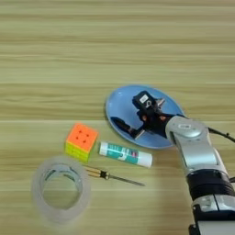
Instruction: Move the objects on the table
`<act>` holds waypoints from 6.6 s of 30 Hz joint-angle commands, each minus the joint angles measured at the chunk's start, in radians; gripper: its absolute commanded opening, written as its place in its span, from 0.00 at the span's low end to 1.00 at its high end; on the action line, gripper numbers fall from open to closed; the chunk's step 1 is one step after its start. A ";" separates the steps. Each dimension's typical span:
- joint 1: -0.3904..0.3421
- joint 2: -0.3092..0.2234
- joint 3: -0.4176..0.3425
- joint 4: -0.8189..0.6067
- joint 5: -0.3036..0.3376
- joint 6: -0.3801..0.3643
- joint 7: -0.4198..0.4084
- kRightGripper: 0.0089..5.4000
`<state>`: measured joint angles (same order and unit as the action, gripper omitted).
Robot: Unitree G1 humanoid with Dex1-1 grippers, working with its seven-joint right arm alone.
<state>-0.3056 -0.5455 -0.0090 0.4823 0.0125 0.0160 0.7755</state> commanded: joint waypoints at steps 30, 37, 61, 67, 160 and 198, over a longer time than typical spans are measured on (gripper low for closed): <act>-0.034 0.049 0.057 -0.086 0.026 0.026 0.046 1.00; -0.065 0.120 0.089 -0.063 0.031 0.042 0.047 1.00; -0.026 0.276 0.188 -0.175 0.054 0.104 0.063 1.00; -0.025 0.285 0.193 -0.177 0.052 0.103 0.054 1.00; 0.306 -0.193 0.052 -0.977 0.445 0.452 0.412 1.00; 0.233 -0.209 0.268 -1.117 0.434 0.861 0.211 1.00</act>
<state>-0.0259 -0.7409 0.2729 -0.6131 0.4536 0.9075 1.0120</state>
